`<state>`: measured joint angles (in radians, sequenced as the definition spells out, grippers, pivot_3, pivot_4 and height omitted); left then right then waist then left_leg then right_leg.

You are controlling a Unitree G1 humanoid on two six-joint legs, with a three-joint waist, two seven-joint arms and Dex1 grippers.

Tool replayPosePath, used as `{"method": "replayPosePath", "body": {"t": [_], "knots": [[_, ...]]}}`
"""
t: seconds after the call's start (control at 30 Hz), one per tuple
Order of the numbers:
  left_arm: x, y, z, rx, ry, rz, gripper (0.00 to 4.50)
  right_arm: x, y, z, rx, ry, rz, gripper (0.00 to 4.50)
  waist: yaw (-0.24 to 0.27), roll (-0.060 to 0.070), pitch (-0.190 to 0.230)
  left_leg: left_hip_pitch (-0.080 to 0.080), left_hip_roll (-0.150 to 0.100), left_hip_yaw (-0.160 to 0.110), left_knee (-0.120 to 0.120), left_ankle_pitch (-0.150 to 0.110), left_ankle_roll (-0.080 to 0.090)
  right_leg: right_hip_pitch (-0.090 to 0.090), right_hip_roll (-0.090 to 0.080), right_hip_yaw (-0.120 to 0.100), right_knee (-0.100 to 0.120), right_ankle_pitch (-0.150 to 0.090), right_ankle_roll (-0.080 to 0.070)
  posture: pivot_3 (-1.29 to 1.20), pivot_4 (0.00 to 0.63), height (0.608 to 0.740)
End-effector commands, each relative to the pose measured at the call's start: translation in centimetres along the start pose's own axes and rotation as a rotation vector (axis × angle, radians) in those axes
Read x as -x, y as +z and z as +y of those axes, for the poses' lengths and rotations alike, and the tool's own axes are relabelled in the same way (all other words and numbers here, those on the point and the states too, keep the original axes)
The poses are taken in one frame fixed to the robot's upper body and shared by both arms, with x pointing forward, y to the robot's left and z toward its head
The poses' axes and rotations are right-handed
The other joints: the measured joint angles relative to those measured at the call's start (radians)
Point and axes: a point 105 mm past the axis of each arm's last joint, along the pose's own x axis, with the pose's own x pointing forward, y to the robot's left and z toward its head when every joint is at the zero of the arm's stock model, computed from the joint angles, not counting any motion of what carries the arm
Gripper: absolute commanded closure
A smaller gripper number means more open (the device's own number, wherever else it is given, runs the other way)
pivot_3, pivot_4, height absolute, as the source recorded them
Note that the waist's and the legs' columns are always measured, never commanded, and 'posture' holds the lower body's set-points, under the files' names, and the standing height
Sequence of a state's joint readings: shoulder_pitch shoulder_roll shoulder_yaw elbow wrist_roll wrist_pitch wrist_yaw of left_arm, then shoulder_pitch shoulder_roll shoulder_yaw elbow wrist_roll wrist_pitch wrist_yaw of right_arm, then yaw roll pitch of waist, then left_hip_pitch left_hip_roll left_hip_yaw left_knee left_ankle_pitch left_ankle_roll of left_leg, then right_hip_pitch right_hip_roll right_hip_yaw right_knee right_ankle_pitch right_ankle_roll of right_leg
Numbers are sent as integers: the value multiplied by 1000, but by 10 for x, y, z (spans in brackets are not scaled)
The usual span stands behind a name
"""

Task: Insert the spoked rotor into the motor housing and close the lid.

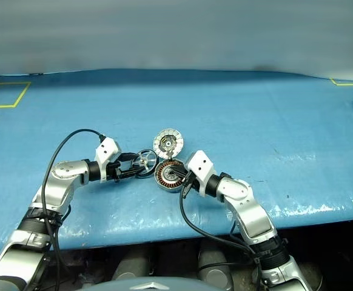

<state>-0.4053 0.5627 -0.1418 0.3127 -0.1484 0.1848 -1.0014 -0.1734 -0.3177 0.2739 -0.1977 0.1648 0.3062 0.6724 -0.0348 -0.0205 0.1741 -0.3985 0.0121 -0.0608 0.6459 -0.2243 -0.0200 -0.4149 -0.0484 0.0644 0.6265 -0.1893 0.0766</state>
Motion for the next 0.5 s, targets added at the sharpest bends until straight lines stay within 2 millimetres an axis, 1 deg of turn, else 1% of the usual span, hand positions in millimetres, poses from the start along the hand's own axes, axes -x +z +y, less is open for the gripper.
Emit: {"method": "replayPosePath", "body": {"t": [0.03,0.1,0.17,0.2,0.33,0.5], "knots": [[-4,-17,-9,-25,-72,100,1768,1,12,-2,23,-15,-49,4500,0,0,0,0,0,0,0,0,0,0,0,0,0,0,0,0,150,740],[-4,-19,-8,-39,-84,123,2190,2,10,-2,21,-21,-44,4500,0,0,0,0,0,0,0,0,0,0,0,0,0,0,0,0,150,740],[-3,-21,-7,-46,-94,144,2831,3,8,-3,16,-28,-39,4500,0,1,-1,0,0,0,0,0,0,0,0,0,0,0,0,0,150,740],[-3,-21,-7,-48,-96,150,2969,3,7,-3,15,-31,-38,4500,0,2,-2,1,0,0,0,0,0,0,0,0,0,0,0,0,150,740],[1,-24,-9,-53,-115,165,2984,7,3,-5,7,-56,-31,4500,-2,4,-3,3,0,0,0,0,0,2,0,0,1,0,0,0,150,740],[9,-25,-5,-64,-79,150,2996,14,-3,-12,-1,-93,-16,4500,-3,4,-4,3,0,0,0,0,0,1,0,0,1,0,0,0,150,740]]}}
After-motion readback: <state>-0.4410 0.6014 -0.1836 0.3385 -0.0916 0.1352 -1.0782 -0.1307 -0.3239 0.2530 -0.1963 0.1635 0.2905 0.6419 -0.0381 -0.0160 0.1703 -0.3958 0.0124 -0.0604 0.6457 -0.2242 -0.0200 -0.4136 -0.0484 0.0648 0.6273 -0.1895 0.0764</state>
